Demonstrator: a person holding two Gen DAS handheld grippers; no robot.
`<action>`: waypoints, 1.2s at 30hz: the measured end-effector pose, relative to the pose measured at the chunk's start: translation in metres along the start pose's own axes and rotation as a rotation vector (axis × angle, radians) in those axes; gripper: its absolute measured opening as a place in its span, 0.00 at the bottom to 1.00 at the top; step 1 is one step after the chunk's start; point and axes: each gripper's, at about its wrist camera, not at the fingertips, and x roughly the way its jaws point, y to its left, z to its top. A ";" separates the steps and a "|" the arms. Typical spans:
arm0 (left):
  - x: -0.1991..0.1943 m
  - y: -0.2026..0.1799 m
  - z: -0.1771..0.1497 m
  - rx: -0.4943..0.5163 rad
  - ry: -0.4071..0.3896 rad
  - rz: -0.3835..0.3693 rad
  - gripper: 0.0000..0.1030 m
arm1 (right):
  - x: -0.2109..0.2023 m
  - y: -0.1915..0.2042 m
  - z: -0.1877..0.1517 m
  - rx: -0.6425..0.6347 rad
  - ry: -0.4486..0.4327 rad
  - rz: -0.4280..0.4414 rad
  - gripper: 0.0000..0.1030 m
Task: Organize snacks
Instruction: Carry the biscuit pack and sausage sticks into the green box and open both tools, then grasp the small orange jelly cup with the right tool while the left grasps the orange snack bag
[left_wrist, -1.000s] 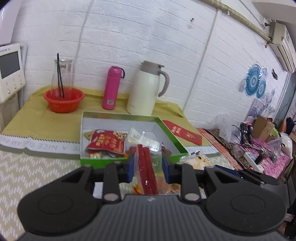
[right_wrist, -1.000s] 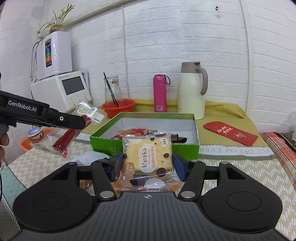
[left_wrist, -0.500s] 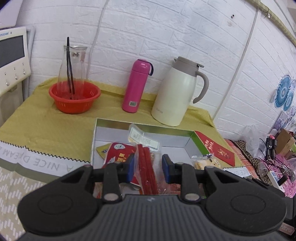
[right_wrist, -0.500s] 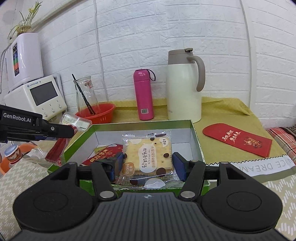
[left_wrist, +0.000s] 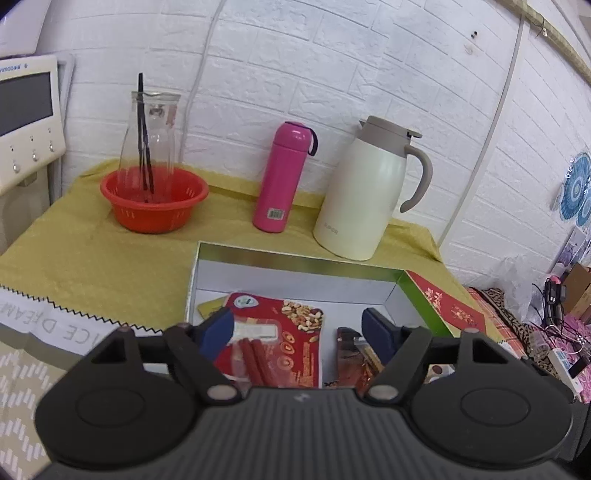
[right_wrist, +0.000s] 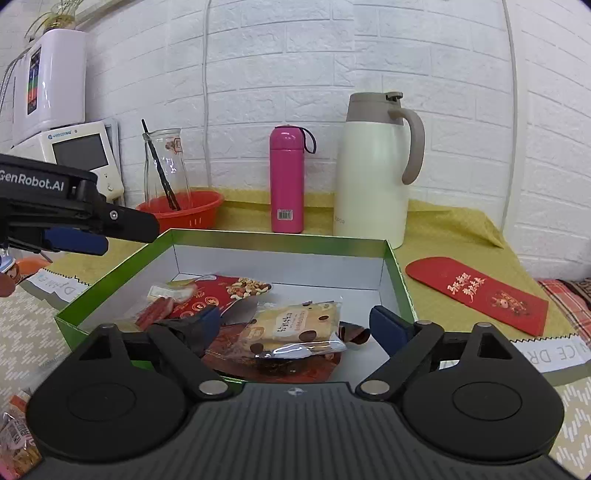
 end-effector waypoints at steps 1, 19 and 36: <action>0.000 -0.001 -0.001 0.006 0.002 0.014 0.77 | -0.001 0.000 0.000 -0.001 0.004 0.004 1.00; -0.047 -0.024 -0.013 0.086 -0.036 0.050 0.95 | -0.057 0.004 0.005 0.001 -0.021 0.044 1.00; -0.121 -0.046 -0.091 0.079 0.083 -0.166 0.95 | -0.128 -0.018 -0.056 -0.038 0.078 0.036 1.00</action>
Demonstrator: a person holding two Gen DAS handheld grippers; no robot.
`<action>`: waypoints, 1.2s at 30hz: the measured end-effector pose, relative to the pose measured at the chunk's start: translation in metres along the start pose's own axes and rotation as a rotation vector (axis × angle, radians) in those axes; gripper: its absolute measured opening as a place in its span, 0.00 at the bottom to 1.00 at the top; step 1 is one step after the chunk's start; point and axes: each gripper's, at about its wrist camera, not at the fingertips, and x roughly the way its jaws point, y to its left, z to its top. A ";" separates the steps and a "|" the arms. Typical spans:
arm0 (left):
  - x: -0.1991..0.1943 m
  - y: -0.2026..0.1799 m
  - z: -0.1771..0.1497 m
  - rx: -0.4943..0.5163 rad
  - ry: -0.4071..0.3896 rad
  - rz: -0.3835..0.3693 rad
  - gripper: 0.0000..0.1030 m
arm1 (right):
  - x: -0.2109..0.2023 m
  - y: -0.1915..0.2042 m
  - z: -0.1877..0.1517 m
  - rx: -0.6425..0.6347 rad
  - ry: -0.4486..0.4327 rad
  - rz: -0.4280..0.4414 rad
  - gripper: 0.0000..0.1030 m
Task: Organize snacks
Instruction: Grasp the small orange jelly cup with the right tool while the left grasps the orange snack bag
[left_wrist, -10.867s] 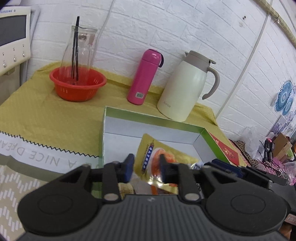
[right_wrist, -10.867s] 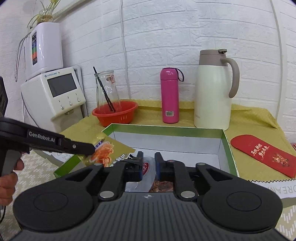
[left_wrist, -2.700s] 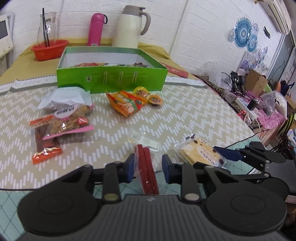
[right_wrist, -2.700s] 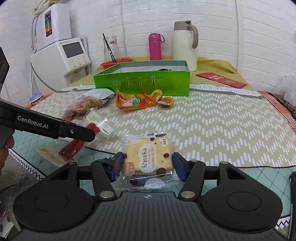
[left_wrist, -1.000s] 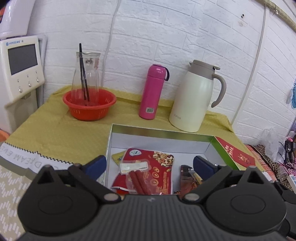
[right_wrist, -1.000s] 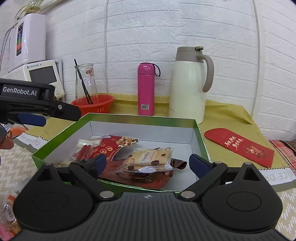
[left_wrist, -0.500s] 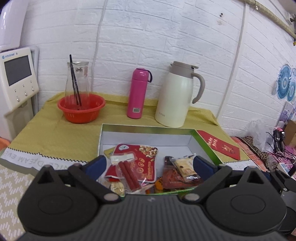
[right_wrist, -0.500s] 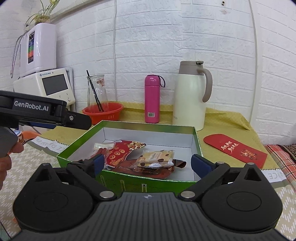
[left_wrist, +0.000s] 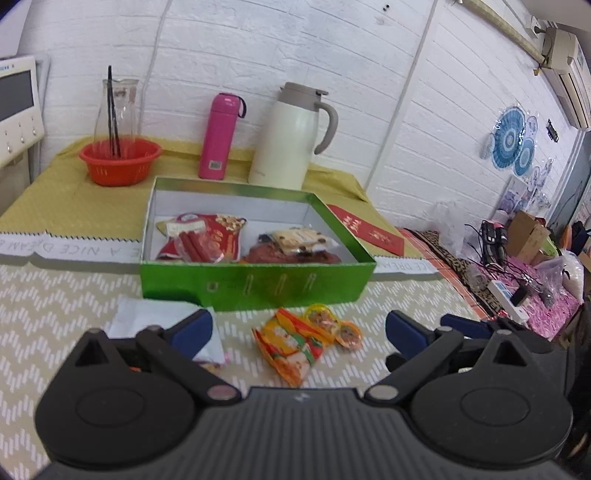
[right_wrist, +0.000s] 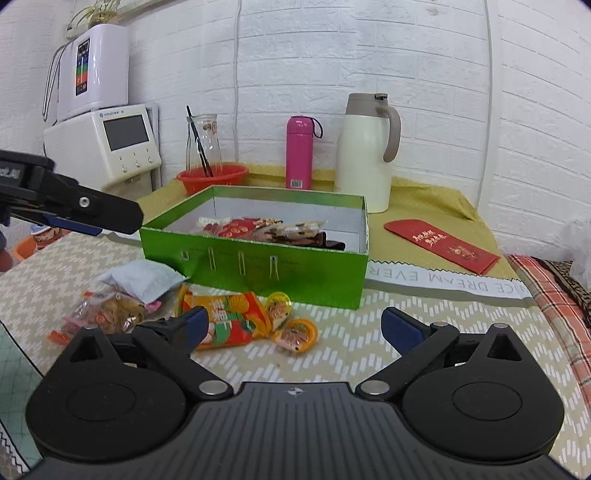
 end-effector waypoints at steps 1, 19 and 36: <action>-0.003 0.000 -0.006 -0.001 0.003 -0.006 0.95 | 0.002 -0.001 -0.003 0.006 0.014 0.001 1.00; 0.002 0.006 -0.027 0.066 0.058 -0.029 0.95 | 0.072 -0.002 -0.008 0.044 0.099 0.014 0.88; 0.112 0.002 -0.022 0.070 0.211 0.045 0.71 | 0.017 0.004 -0.036 -0.023 0.136 0.051 0.66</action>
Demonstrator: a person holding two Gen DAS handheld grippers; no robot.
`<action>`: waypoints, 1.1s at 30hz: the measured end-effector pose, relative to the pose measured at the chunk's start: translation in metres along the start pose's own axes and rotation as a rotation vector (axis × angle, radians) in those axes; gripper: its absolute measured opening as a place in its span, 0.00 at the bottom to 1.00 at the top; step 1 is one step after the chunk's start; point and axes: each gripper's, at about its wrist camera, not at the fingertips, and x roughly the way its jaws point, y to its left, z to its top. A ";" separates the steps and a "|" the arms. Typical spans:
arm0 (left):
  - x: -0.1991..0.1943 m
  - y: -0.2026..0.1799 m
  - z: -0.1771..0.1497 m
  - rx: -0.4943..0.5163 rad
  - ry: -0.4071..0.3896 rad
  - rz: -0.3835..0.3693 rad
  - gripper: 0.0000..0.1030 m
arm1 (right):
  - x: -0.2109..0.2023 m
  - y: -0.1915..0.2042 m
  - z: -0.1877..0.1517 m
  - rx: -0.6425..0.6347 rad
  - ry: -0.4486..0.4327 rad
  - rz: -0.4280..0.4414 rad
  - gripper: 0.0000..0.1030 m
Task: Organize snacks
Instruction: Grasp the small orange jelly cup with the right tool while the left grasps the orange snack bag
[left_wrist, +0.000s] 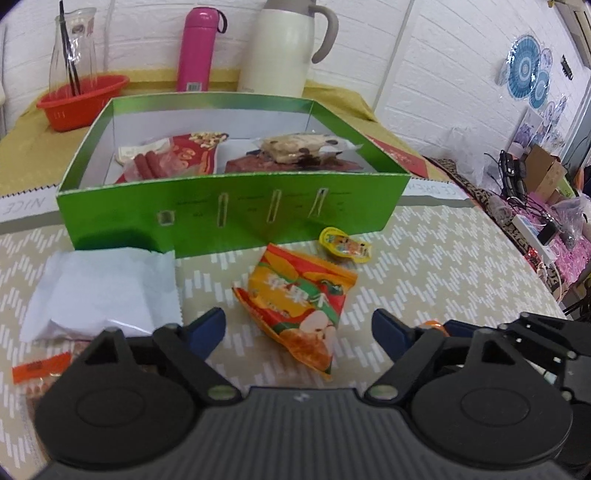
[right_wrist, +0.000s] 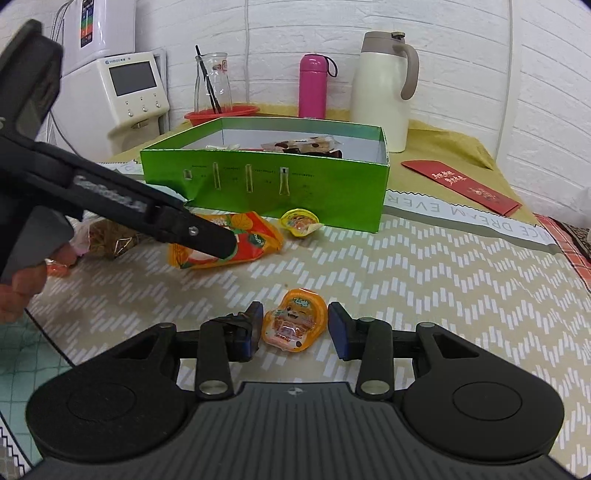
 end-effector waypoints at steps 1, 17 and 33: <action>0.002 0.000 0.000 0.008 0.001 0.020 0.60 | 0.000 0.000 0.000 0.001 0.001 0.001 0.66; 0.000 -0.010 -0.003 -0.094 -0.013 -0.056 0.46 | 0.003 0.003 -0.003 0.037 0.012 -0.011 0.67; 0.003 -0.005 -0.008 -0.163 -0.023 -0.104 0.31 | 0.001 0.008 -0.006 0.044 0.000 -0.040 0.62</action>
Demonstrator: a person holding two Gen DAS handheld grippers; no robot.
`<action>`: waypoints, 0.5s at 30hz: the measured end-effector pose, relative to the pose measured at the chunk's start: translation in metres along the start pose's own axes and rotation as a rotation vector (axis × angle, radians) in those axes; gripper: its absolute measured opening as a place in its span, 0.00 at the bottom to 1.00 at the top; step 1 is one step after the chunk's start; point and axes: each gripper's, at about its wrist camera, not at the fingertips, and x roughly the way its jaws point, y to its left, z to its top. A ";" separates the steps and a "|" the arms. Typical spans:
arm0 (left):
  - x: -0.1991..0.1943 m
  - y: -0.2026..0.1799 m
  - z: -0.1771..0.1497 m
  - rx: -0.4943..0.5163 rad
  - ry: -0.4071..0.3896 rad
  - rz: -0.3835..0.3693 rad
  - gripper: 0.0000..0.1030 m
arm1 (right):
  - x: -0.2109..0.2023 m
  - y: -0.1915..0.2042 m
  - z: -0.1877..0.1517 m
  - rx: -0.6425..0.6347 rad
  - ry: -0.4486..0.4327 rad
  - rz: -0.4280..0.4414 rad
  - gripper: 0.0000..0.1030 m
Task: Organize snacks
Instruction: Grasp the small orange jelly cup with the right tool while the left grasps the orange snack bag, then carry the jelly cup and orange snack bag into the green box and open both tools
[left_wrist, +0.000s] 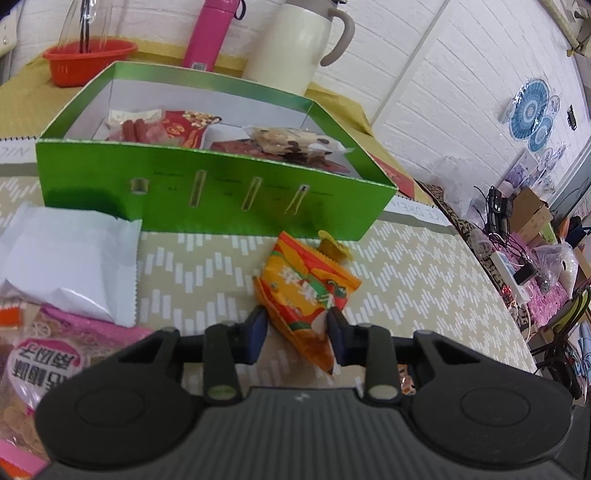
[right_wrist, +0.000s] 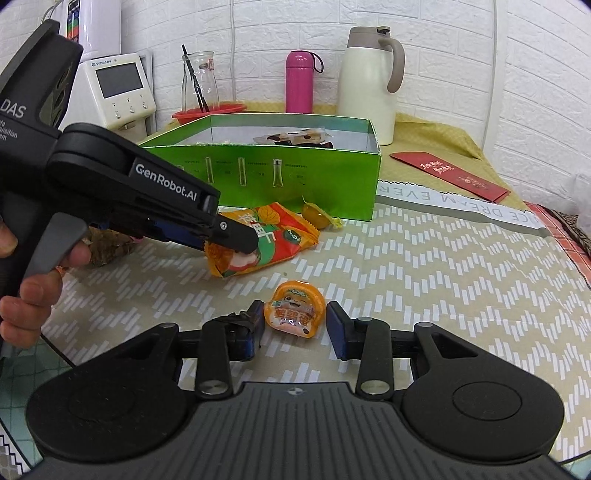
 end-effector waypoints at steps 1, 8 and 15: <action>-0.003 -0.001 -0.002 0.008 -0.001 -0.002 0.30 | -0.001 0.000 0.000 0.001 0.001 0.001 0.62; -0.037 0.002 -0.011 0.033 -0.037 -0.020 0.27 | -0.016 0.005 0.002 0.005 -0.014 0.018 0.61; -0.095 -0.002 0.003 0.088 -0.158 -0.041 0.26 | -0.039 0.010 0.032 -0.016 -0.124 0.033 0.60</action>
